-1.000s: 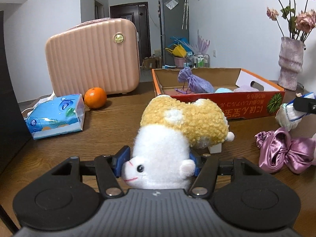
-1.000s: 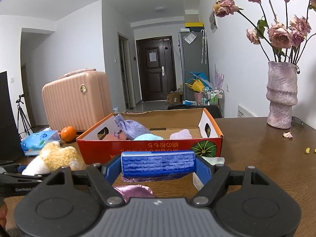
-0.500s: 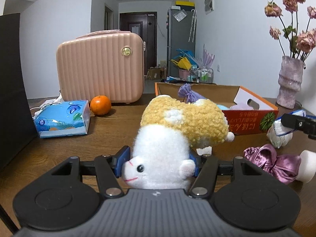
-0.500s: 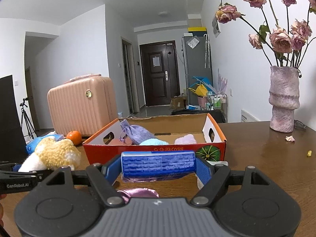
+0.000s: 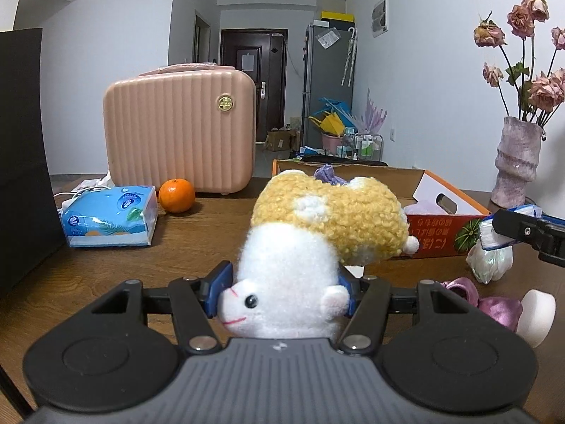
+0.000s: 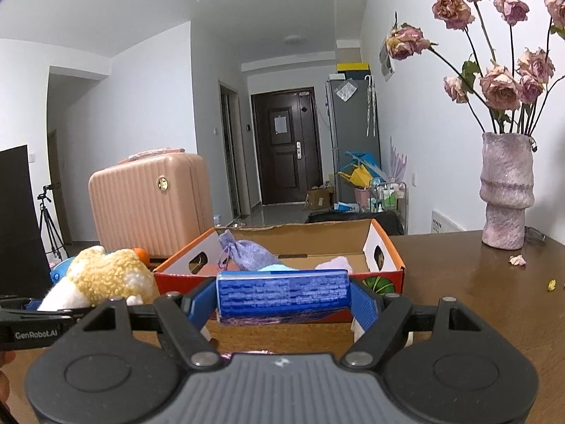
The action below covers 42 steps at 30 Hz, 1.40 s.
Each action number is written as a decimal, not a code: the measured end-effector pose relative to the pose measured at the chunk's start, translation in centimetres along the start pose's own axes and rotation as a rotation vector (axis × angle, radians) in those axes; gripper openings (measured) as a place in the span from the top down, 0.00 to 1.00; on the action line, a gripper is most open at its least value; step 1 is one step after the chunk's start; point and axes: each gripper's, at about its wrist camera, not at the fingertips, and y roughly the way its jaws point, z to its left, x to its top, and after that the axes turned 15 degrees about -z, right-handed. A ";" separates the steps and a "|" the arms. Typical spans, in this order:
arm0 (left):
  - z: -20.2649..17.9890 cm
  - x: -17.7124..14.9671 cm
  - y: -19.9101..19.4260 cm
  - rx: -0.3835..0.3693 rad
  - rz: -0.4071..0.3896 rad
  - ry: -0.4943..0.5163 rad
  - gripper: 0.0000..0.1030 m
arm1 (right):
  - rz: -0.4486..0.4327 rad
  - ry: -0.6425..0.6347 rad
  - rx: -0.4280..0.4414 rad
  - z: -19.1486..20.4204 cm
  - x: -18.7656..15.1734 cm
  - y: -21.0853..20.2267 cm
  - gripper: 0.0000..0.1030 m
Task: Organize soft objects
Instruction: 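Carry the sheep plush and blue packet with both tools over the box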
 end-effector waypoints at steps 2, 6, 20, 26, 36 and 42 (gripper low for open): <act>-0.1 0.2 0.1 0.003 -0.002 -0.004 0.41 | -0.010 -0.006 -0.004 0.1 0.0 0.0 0.25; -0.3 0.7 0.3 0.005 -0.013 -0.015 0.41 | -0.023 -0.016 -0.001 0.3 0.3 0.2 0.25; -1.3 2.7 2.8 0.002 -0.039 -0.049 0.41 | -0.097 -0.053 -0.029 0.1 1.1 2.3 0.25; -1.9 3.4 4.2 -0.006 -0.052 -0.056 0.41 | -0.111 -0.047 -0.034 -0.3 1.7 3.3 0.25; -2.6 4.4 6.7 -0.012 -0.063 -0.071 0.41 | -0.116 -0.042 -0.041 -0.5 2.4 5.4 0.25; -2.9 4.8 8.3 -0.020 -0.070 -0.076 0.41 | -0.114 -0.058 -0.043 -0.4 2.5 6.7 0.25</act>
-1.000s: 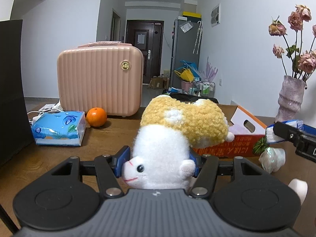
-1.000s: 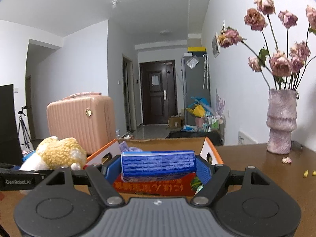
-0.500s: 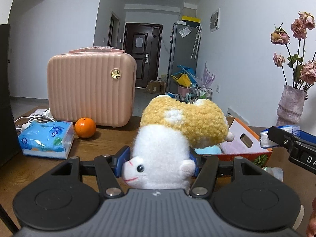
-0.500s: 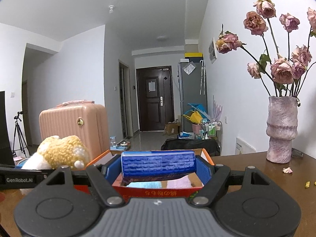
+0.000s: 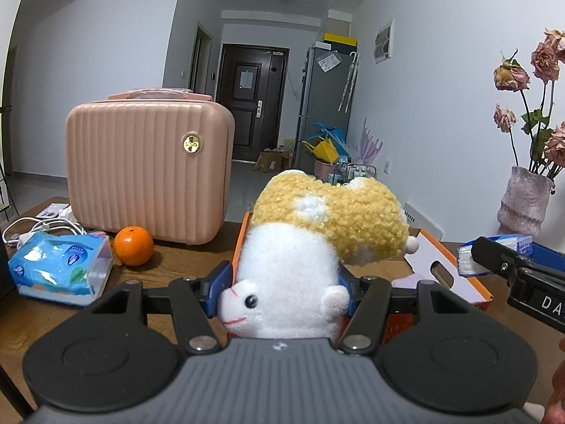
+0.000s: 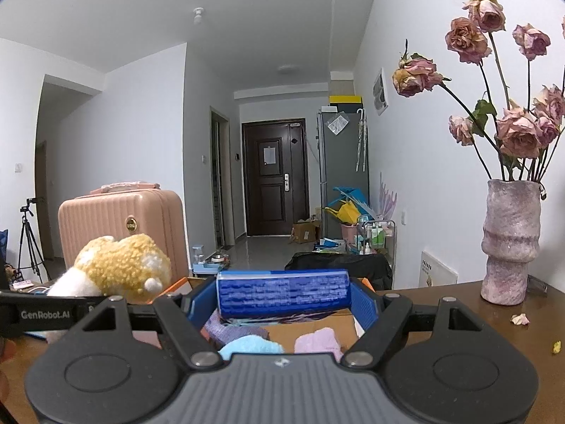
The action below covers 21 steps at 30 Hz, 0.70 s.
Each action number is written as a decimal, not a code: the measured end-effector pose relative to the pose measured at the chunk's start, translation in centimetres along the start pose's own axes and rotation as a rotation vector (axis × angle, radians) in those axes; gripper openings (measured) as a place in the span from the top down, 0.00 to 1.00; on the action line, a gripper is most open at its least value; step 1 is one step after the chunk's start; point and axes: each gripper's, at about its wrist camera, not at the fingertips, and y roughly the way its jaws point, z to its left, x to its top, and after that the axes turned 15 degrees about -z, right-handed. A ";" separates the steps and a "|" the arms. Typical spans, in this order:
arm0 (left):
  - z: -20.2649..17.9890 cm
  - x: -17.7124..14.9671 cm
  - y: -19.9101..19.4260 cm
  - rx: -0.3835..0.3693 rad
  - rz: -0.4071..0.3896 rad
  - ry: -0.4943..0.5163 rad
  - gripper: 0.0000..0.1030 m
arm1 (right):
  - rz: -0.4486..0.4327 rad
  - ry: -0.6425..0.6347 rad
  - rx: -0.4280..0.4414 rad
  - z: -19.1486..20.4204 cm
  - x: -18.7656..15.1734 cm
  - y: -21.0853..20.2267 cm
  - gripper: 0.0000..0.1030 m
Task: Organize soft objects
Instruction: 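Carry the sheep plush and blue packet with both tools over the box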
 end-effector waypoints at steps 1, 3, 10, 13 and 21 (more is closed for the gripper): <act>0.0 0.0 0.3 -0.001 -0.001 0.000 0.41 | -0.001 -0.003 -0.002 0.0 0.0 0.2 0.25; -0.1 0.1 0.9 -0.004 -0.004 0.001 0.41 | 0.002 -0.005 -0.004 0.1 -0.1 0.7 0.25; -0.4 0.2 3.1 -0.010 -0.004 0.009 0.41 | 0.018 -0.019 -0.013 0.2 -0.2 2.8 0.25; -0.6 0.2 4.1 -0.013 -0.002 0.011 0.41 | 0.027 -0.028 -0.017 0.2 -0.4 3.9 0.25; -1.4 -0.1 6.6 -0.027 0.010 0.029 0.41 | 0.055 -0.045 -0.040 -0.2 -0.5 6.6 0.25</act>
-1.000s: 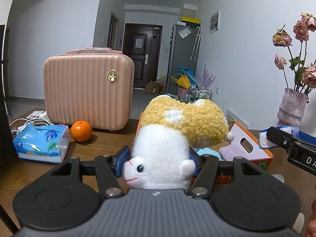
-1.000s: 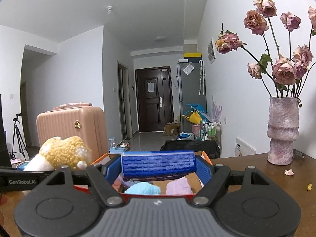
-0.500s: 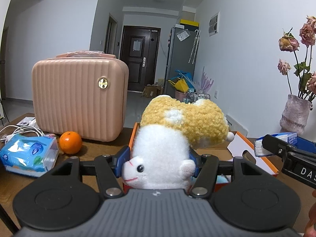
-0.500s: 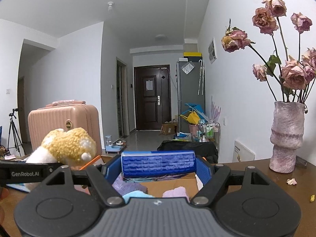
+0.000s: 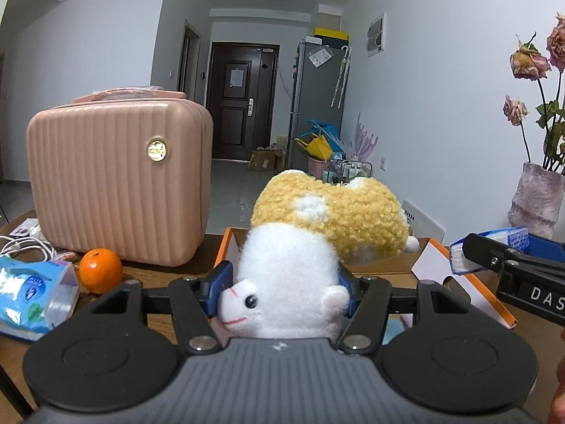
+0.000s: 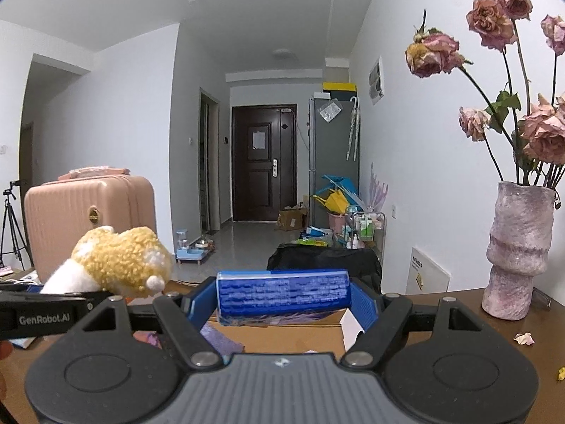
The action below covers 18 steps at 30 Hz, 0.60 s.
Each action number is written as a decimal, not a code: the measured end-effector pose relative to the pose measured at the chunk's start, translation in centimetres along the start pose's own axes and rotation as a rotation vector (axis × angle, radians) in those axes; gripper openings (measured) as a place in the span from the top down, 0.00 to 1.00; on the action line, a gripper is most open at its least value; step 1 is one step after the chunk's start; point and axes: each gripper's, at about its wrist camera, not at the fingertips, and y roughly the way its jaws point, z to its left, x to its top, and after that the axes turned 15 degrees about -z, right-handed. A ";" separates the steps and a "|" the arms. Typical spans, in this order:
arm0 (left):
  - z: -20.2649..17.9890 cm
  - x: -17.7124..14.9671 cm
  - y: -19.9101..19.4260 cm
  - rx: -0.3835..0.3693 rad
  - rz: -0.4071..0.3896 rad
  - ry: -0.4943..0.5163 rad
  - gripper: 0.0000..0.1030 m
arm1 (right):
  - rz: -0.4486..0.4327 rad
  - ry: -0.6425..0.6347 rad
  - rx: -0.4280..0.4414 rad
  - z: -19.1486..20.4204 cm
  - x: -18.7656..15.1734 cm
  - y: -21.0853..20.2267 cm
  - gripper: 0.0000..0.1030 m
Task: Organize soft objects
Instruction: 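Carry the sheep plush and blue packet with both tools over the box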
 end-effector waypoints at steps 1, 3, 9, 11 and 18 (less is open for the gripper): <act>-0.2 0.0 0.3 -0.002 0.001 0.003 0.41 | 0.006 0.000 -0.003 -0.1 0.0 0.4 0.25; -0.5 -0.2 0.9 -0.007 0.006 0.005 0.41 | 0.017 0.001 -0.010 -0.3 0.0 1.1 0.25; -1.0 -0.2 2.8 -0.016 0.020 0.013 0.41 | 0.051 -0.008 -0.038 -0.7 -0.1 2.9 0.25; -1.2 -0.3 3.4 -0.017 0.027 0.015 0.41 | 0.064 -0.007 -0.044 -0.8 -0.3 3.4 0.25; -1.7 -0.9 5.2 -0.018 0.053 0.028 0.41 | 0.090 -0.008 -0.051 -1.1 -0.8 4.9 0.25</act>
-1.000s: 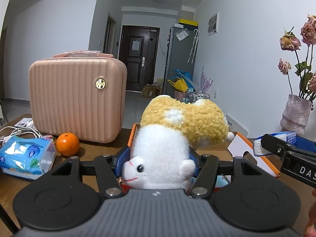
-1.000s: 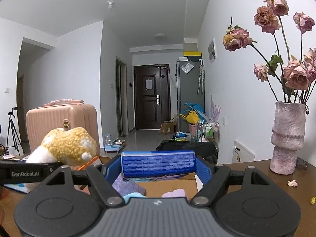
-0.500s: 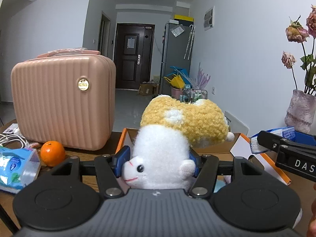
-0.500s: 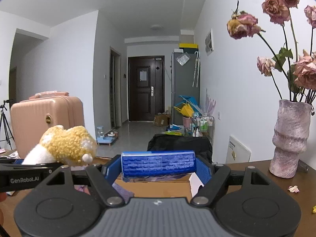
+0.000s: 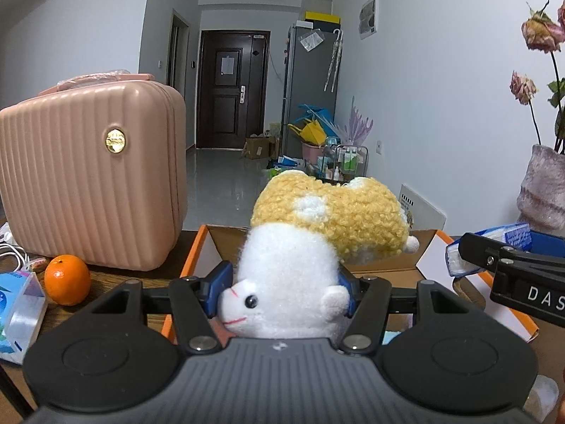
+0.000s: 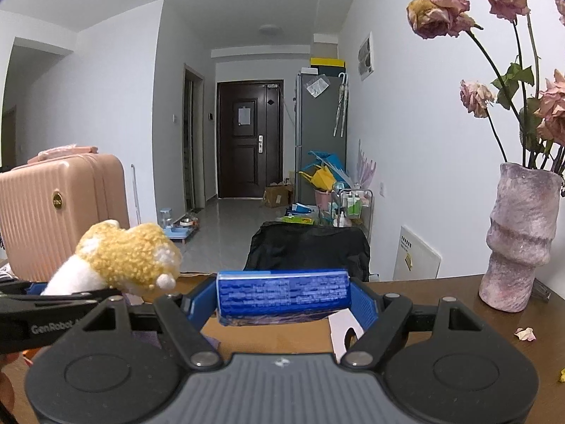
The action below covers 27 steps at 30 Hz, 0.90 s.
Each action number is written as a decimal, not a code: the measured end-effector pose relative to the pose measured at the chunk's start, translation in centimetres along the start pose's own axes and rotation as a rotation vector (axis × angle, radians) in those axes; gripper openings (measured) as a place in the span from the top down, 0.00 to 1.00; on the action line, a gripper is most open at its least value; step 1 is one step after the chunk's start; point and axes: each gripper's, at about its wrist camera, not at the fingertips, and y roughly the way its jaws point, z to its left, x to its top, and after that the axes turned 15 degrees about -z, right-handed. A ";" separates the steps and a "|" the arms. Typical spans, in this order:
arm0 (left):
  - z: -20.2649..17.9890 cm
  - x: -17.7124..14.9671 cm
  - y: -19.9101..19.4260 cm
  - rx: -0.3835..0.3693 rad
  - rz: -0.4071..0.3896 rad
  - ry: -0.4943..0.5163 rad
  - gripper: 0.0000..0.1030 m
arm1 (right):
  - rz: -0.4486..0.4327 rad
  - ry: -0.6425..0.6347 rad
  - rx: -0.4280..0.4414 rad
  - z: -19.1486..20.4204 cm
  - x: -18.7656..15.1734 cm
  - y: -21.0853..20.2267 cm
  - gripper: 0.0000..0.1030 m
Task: Organize soft objects
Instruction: 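Carry the sheep plush and blue packet with both tools over the box, then open both tools to drop the sheep plush and blue packet into the box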
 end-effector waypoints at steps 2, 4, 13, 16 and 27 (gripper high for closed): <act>0.0 -0.1 0.3 0.000 0.004 0.005 0.41 | 0.004 -0.004 -0.001 0.0 -0.1 0.2 0.25; 0.0 -0.3 0.4 0.004 0.006 0.009 0.41 | 0.012 -0.006 0.002 0.1 -0.2 0.5 0.25; 0.4 -0.6 0.8 0.032 0.026 0.013 0.41 | 0.055 -0.015 0.008 0.2 -1.0 1.4 0.25; 0.4 -0.6 0.8 0.035 0.027 0.017 0.41 | 0.067 -0.014 0.006 0.1 -1.2 1.8 0.25; 0.4 -0.4 -0.3 0.102 -0.013 0.029 0.08 | 0.076 0.004 0.011 -0.3 -1.1 1.8 0.14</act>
